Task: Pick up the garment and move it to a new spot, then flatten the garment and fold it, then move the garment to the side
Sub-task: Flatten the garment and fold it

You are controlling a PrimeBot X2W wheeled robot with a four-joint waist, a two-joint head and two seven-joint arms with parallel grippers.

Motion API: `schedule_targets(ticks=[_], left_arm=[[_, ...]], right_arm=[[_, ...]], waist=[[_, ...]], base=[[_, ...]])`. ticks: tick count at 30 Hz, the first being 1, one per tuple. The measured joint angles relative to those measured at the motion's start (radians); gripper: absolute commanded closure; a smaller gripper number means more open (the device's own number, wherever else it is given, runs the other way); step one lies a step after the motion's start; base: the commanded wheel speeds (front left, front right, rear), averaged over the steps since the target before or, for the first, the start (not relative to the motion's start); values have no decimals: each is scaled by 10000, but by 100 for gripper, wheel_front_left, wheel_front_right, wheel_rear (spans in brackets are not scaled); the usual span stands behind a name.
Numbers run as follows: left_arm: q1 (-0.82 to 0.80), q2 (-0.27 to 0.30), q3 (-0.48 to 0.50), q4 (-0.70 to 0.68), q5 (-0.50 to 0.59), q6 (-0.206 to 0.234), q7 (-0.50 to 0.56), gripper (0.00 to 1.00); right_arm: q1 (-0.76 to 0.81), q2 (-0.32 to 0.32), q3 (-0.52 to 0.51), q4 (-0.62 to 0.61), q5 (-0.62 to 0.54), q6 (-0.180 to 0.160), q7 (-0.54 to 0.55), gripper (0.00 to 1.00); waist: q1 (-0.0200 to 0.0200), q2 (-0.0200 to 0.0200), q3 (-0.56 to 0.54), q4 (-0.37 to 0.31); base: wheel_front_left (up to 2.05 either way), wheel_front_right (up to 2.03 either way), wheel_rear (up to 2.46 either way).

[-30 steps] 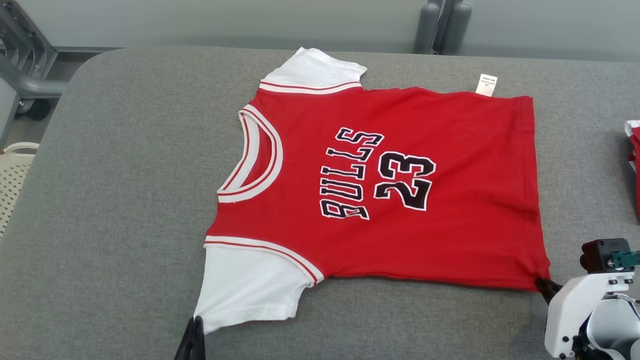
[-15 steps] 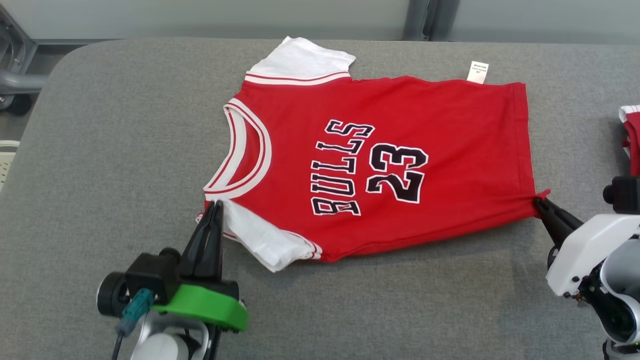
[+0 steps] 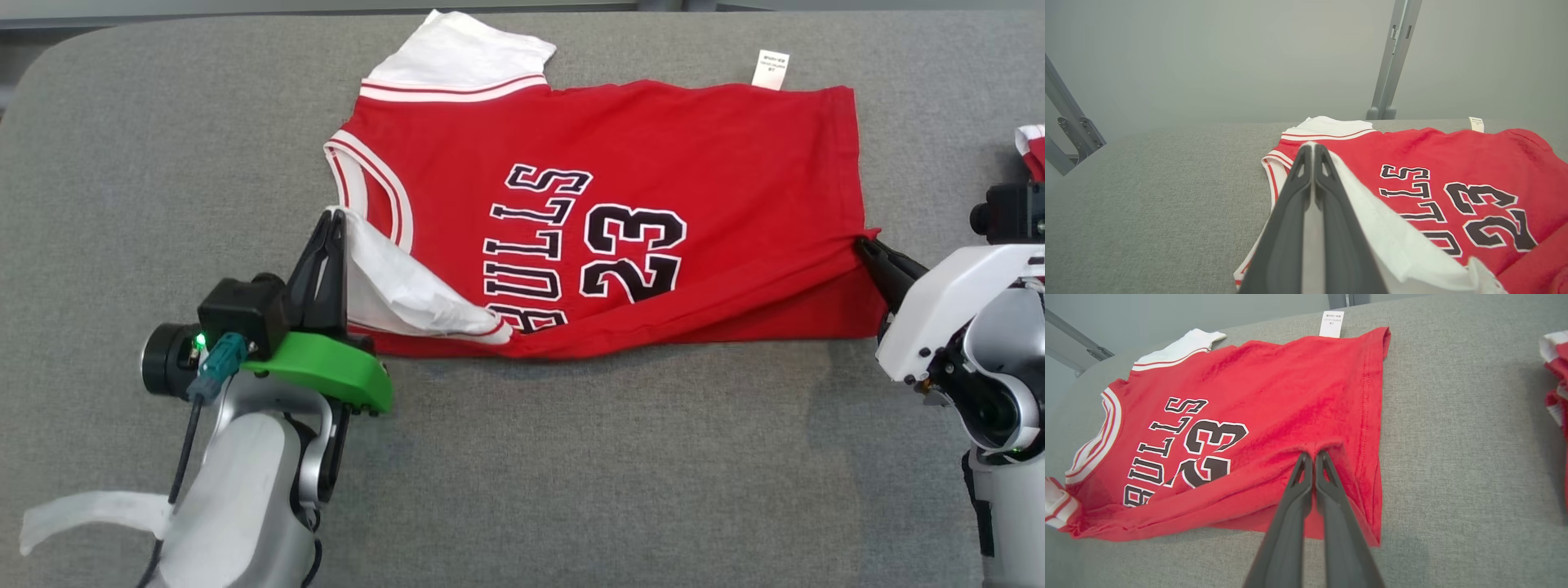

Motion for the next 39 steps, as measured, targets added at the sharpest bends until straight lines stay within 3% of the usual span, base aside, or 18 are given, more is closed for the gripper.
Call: schedule_targets(ticks=[17, 31, 32, 33, 34, 39], left_arm=[[-1856, -203, 428, 2100, 17, 606, -376, 100], [-2332, -238, 349, 3528, 12, 738, -468, 100], [-2378, -240, 339, 3639, 6, 729, -431, 100], [-2408, -242, 326, 3708, -2, 719, -441, 75], [-2435, -244, 299, 3745, 4, 719, -537, 1], [-2515, -215, 247, 4031, 19, 740, -732, 0]], right_arm=[[-1910, -209, 610, 1776, -144, 0, -433, 100], [-2597, -38, 589, 3033, -571, 0, -1078, 100], [-2625, -33, 579, 3078, -621, 0, -1181, 95], [-2641, -17, 569, 3126, -677, 0, -1273, 0], [-2659, 19, 502, 3191, -719, 0, -1361, 0], [-2701, 59, 313, 3254, -1126, 0, -1956, 0]], waist=[[0, 0, 828, -18], [0, 0, 1081, 61], [1, 0, 1084, 65], [0, 0, 1081, 68], [0, 0, 1072, 71], [0, 1, 950, 79]], base=[[0, 0, 0], [0, 0, 0], [0, 0, 0], [0, 0, 0], [0, 0, 0], [0, 0, 0]])
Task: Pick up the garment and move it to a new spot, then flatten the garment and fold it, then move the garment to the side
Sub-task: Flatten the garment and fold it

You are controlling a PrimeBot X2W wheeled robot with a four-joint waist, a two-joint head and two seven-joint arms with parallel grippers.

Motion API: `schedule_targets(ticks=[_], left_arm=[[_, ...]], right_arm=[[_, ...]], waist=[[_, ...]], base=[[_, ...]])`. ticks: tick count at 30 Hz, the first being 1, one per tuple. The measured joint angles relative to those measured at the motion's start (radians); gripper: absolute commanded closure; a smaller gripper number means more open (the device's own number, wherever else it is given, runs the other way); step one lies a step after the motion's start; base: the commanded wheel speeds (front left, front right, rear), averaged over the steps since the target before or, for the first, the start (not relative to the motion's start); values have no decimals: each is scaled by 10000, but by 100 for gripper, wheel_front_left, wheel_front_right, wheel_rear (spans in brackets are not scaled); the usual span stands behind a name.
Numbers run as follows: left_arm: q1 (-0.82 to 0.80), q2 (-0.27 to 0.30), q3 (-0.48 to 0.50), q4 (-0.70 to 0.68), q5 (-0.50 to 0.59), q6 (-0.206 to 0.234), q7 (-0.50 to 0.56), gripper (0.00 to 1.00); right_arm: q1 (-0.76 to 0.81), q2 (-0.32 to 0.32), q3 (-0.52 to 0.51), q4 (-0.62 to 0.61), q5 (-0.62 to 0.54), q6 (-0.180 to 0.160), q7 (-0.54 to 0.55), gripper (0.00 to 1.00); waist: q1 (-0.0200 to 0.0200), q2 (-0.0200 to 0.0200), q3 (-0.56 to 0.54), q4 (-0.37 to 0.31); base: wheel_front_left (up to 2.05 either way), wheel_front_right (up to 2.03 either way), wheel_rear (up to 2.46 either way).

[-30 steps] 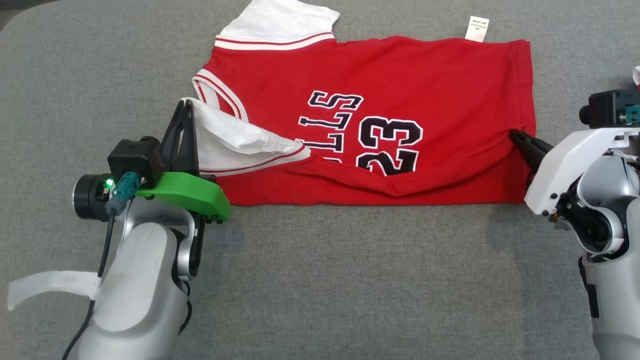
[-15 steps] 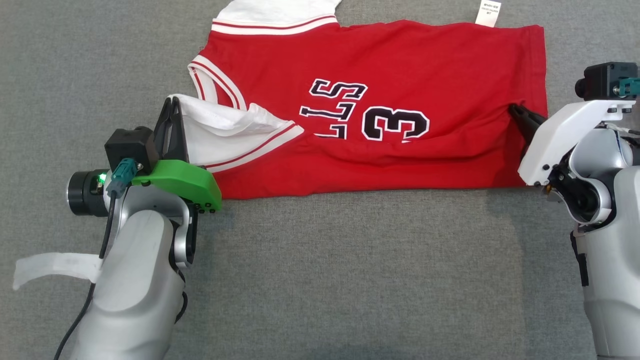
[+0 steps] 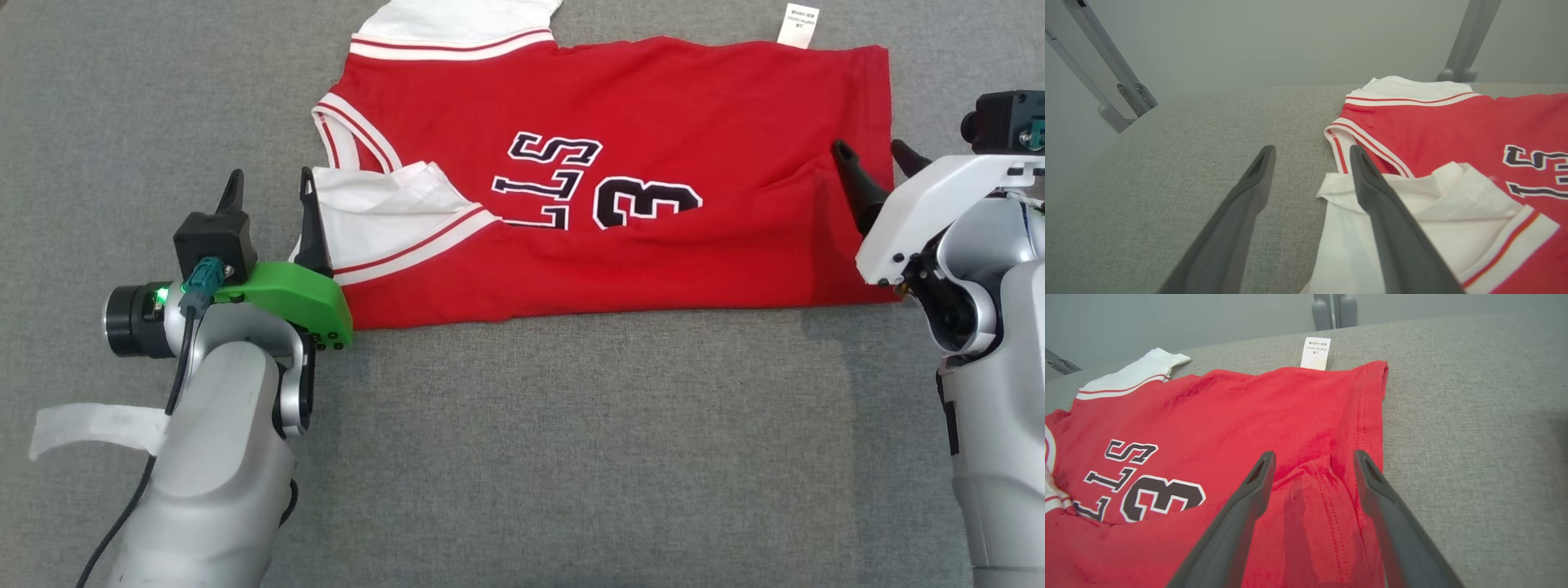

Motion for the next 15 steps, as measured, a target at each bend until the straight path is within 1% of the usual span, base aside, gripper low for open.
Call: schedule_targets(ticks=[4, 6, 10, 15], left_arm=[[330, 115, -48, 19, 81, 107, -100, 0], [911, 268, -199, -25, 144, 136, -42, 0], [1589, 401, -493, -234, 280, 184, 182, 0], [2068, 522, -779, -395, 389, 221, 564, 0]], right_arm=[[211, -56, -42, -405, -161, 0, -351, 0], [746, -128, -186, -920, -267, 0, -437, 0], [1663, -217, -445, -1478, -702, 0, -445, 0], [2557, 211, -834, -1659, -1156, 0, -487, 0]], waist=[[0, 0, -221, -4], [0, 0, -423, -6], [0, 0, -688, 10], [0, 0, -890, 44]], base=[[0, 0, 0], [0, 0, 0], [0, 0, 0], [0, 0, 0]])
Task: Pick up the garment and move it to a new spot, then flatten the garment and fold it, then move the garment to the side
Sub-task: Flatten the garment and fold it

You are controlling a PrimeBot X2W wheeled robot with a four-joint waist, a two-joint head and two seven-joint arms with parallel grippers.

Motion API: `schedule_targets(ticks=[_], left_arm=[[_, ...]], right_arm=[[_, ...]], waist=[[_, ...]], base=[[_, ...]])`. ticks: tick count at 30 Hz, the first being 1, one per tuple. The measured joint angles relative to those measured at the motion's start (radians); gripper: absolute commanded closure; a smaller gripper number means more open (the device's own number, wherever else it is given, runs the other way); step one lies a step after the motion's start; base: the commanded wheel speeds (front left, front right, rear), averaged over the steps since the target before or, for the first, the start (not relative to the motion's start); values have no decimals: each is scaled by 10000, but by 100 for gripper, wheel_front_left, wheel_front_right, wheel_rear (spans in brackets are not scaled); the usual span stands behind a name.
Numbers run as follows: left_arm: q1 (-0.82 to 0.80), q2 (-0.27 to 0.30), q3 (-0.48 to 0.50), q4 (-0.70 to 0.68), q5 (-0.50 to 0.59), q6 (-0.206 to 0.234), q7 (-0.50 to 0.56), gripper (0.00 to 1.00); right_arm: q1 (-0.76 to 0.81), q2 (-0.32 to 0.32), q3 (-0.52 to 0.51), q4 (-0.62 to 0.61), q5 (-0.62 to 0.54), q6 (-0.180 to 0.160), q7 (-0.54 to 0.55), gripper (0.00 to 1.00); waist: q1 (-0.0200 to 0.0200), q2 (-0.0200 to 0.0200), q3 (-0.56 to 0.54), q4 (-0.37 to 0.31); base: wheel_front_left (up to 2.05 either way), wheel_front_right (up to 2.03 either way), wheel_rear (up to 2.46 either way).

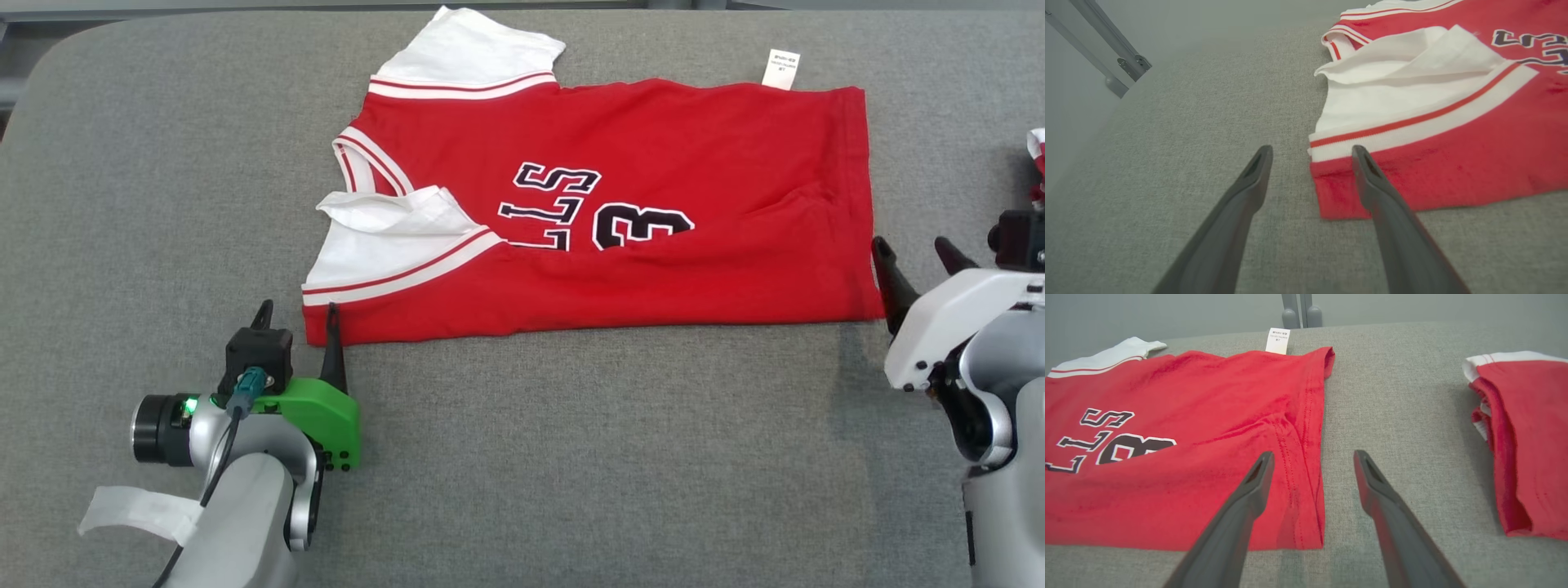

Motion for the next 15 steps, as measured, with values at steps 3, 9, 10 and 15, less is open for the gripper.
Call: schedule_targets(ticks=[3, 9, 10, 15], left_arm=[[105, 44, -69, -58, 58, 65, 173, 0], [252, 63, -173, -236, 46, 178, 564, 0], [252, 63, -186, -257, 46, 186, 571, 0], [244, 56, -219, -253, 12, 268, 788, 0]], right_arm=[[189, 155, -119, 84, -215, 0, -12, 0], [195, 568, -353, 667, -771, 0, -313, 0], [157, 616, -337, 740, -782, 0, -378, 0], [-101, 740, -157, 955, -821, 0, -493, 0]], waist=[[0, 0, -10, -5], [0, 0, 91, -2], [0, 0, 110, 4], [0, 0, 168, 30]], base=[[0, 0, 0], [0, 0, 0], [0, 0, 0], [0, 0, 0]])
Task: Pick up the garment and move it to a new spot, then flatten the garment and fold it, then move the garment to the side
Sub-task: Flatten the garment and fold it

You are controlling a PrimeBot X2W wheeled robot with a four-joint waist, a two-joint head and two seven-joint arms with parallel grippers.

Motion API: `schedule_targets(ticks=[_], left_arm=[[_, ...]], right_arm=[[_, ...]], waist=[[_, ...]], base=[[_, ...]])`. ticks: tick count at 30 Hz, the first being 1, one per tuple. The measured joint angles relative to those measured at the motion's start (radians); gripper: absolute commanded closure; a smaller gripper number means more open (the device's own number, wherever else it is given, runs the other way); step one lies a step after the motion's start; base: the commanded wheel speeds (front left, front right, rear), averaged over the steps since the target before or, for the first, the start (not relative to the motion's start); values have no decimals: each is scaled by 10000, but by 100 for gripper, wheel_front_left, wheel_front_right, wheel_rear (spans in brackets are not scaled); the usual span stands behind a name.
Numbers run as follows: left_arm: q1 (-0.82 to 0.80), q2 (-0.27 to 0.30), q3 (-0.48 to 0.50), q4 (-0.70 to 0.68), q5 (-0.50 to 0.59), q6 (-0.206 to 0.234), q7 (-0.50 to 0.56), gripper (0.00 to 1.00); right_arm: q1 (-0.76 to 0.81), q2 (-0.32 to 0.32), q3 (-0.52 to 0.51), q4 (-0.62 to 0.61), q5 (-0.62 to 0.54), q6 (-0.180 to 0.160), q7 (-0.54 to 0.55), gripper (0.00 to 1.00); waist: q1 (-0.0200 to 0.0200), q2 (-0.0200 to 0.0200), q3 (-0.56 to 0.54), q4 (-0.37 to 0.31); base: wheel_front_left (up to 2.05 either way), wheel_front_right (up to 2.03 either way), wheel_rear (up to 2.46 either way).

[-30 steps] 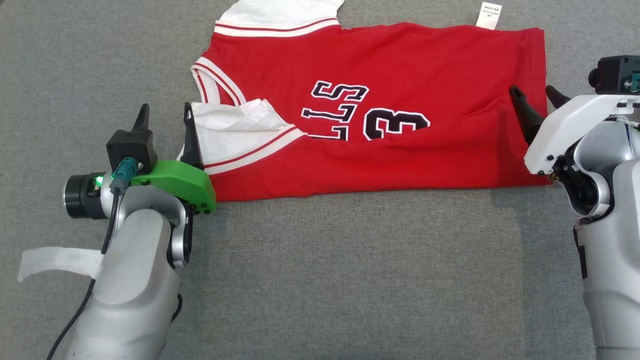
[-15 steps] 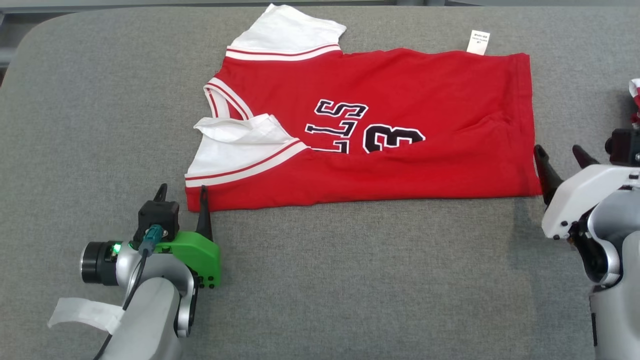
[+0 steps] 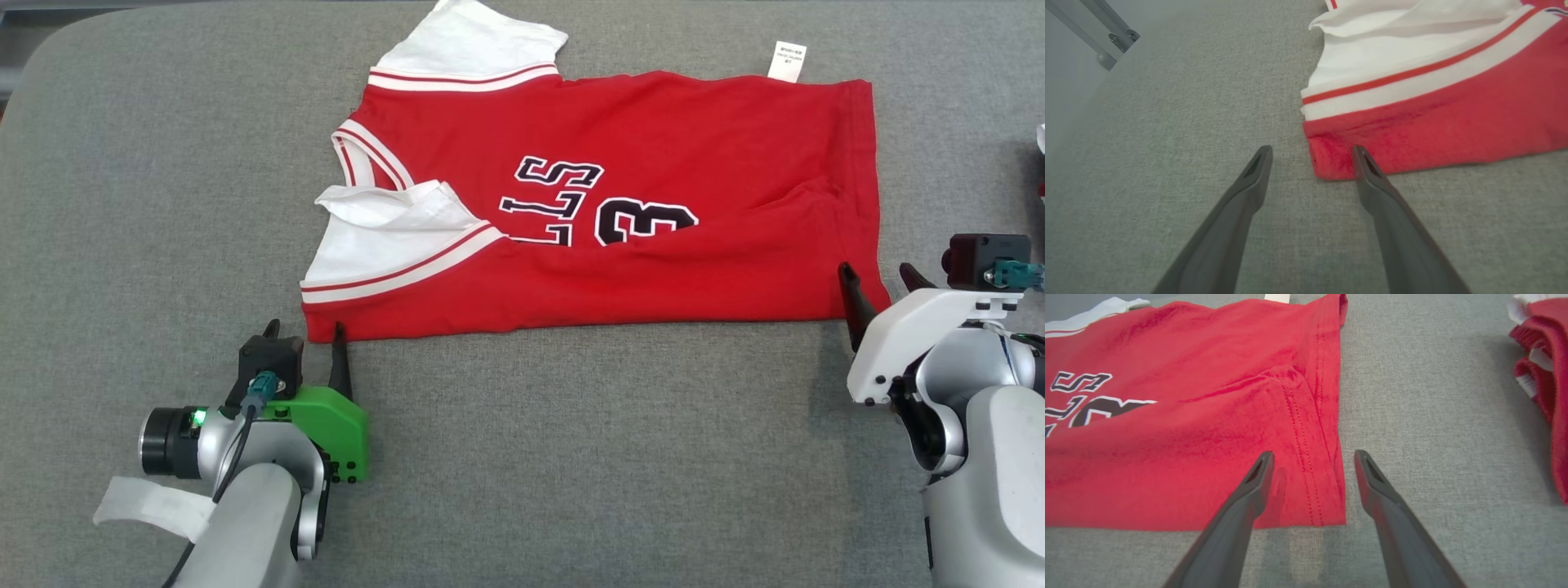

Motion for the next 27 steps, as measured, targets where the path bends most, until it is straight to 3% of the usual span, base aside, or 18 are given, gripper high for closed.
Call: schedule_targets(ticks=[10, 11, 12, 13, 23, 24, 25, 26, 27], left_arm=[[-144, -82, -125, 94, -199, -46, 466, 0], [-149, -84, -138, 90, -232, -96, 487, 5], [-149, -94, -150, 81, -255, -104, 489, 60], [-152, -94, -178, 73, -265, -171, 510, 100], [-163, -92, -332, 21, -408, -360, 602, 100], [-167, -88, -343, 12, -408, -360, 619, 100], [-171, -86, -355, 6, -410, -360, 621, 100], [-175, -82, -357, 0, -414, -360, 621, 100], [-181, -81, -360, -4, -422, -360, 623, 100]], right_arm=[[-166, -35, 251, 280, -182, 0, 345, 0], [-167, -50, 249, 282, -207, 0, 368, 0], [-167, -58, 244, 282, -242, 0, 372, 0], [-167, -58, 240, 280, -261, 0, 382, 0], [-338, -44, 207, 512, -240, 0, 631, 0], [-362, -33, 197, 566, -192, 0, 648, 13], [-381, -29, 209, 627, -150, 0, 709, 38], [-392, -17, 213, 656, -150, 0, 717, 53], [-412, -12, 215, 683, -148, 0, 721, 61]], waist=[[0, 0, 36, -24], [0, 0, 40, -27], [0, 1, 41, -28], [0, 1, 43, -30], [0, 1, 103, -78], [0, 1, 113, -74], [0, 0, 123, -66], [0, 0, 133, -60], [0, 1, 143, -54]], base=[[0, 0, 0], [0, 0, 0], [0, 0, 0], [0, 0, 0], [0, 0, 0], [0, 0, 0], [0, 0, 0], [0, 0, 0], [0, 0, 0]])
